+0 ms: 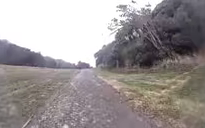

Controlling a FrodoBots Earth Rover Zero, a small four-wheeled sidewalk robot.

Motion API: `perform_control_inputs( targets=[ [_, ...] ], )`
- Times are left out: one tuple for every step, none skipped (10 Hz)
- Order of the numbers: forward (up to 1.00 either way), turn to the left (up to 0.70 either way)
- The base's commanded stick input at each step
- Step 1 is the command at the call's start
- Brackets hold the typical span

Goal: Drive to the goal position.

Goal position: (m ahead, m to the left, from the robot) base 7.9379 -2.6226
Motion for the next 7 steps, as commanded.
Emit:
perform_control_inputs(
  targets=[
    [0.45, 0.17],
    [0.45, 0.16],
    [0.45, 0.17],
    [0.45, 0.18],
    [0.45, 0.27],
    [0.45, 0.27],
    [0.45, 0.27]
  ],
)
